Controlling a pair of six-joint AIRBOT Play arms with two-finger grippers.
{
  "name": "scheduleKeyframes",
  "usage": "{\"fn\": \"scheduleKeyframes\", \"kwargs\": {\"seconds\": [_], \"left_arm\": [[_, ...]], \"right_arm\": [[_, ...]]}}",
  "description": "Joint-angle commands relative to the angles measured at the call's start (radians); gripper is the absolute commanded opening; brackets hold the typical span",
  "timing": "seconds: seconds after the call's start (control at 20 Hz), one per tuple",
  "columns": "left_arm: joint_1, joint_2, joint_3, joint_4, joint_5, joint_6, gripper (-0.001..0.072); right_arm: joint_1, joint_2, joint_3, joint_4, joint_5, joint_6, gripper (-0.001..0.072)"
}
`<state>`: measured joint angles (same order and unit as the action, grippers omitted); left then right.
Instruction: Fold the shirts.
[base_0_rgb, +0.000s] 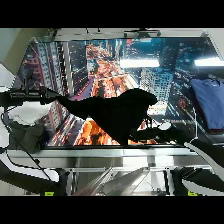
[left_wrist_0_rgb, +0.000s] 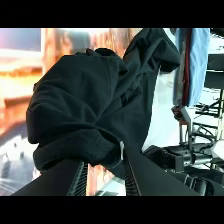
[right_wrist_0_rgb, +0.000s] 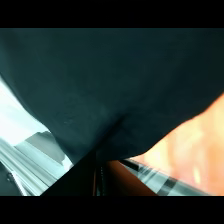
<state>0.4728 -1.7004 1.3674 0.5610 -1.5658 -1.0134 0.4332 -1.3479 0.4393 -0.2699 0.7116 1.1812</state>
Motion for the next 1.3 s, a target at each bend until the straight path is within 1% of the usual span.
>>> {"fn": "scheduleKeyframes", "kwargs": {"seconds": [0.0, 0.05, 0.1, 0.15, 0.2, 0.25, 0.3, 0.4, 0.5, 0.6, 0.7, 0.75, 0.8, 0.85, 1.0, 1.15, 1.2, 1.25], "left_arm": [[-0.001, -0.001, 0.000, 0.034, 0.004, -0.001, 0.0236], [-0.001, -0.001, 0.000, 0.061, 0.005, -0.001, 0.0185], [-0.001, -0.001, 0.000, 0.085, 0.005, 0.000, 0.0042], [-0.001, -0.001, 0.000, 0.102, 0.006, -0.002, 0.0026], [-0.001, -0.001, 0.000, 0.093, 0.004, -0.004, 0.0026], [-0.001, 0.001, 0.000, 0.055, 0.001, -0.009, 0.0027], [-0.001, 0.003, 0.001, -0.017, -0.011, -0.008, 0.0027], [0.013, 0.028, 0.001, -0.287, -0.071, 0.006, 0.0027], [0.026, 0.084, 0.001, -0.639, -0.137, 0.007, 0.0026], [0.030, 0.165, 0.001, -0.978, -0.180, 0.011, 0.0027], [0.015, 0.260, 0.001, -1.253, -0.178, 0.029, 0.0027], [0.004, 0.304, 0.001, -1.355, -0.171, 0.029, 0.0027], [-0.008, 0.346, 0.001, -1.422, -0.157, 0.028, 0.0027], [-0.018, 0.390, 0.001, -1.456, -0.136, 0.028, 0.0027], [-0.046, 0.523, 0.001, -1.462, -0.066, 0.046, 0.0027], [-0.045, 0.660, 0.001, -1.461, 0.015, 0.132, 0.0026], [-0.030, 0.703, 0.001, -1.434, 0.046, 0.154, 0.0026], [-0.004, 0.741, 0.001, -1.348, 0.099, 0.154, 0.0026]], "right_arm": [[0.016, 0.002, 0.016, 0.029, 0.012, -0.006, 0.0022], [0.014, 0.013, 0.018, 0.031, 0.021, -0.006, 0.0022], [0.013, 0.026, 0.022, 0.031, 0.034, -0.007, 0.0022], [0.013, 0.042, 0.026, 0.030, 0.046, -0.007, 0.0022], [0.012, 0.063, 0.031, 0.028, 0.057, -0.008, 0.0022], [0.008, 0.096, 0.043, 0.028, 0.071, -0.024, 0.0021], [-0.010, 0.131, 0.063, 0.028, 0.102, -0.030, 0.0022], [-0.125, 0.246, 0.163, 0.028, 0.250, -0.046, 0.0021], [-0.289, 0.381, 0.328, 0.031, 0.391, -0.050, 0.0021], [-0.461, 0.500, 0.539, 0.038, 0.443, -0.052, 0.0021], [-0.608, 0.579, 0.743, 0.055, 0.453, -0.052, 0.0021], [-0.666, 0.605, 0.834, 0.058, 0.452, -0.051, 0.0021], [-0.709, 0.622, 0.902, 0.058, 0.452, -0.051, 0.0021], [-0.738, 0.634, 0.953, 0.058, 0.453, -0.042, 0.0021], [-0.751, 0.655, 1.014, 0.074, 0.458, -0.030, 0.0021], [-0.751, 0.664, 1.015, 0.091, 0.457, -0.036, 0.0021], [-0.751, 0.660, 1.015, 0.090, 0.457, -0.053, 0.0021], [-0.749, 0.648, 1.015, 0.082, 0.464, -0.059, 0.0021]]}}
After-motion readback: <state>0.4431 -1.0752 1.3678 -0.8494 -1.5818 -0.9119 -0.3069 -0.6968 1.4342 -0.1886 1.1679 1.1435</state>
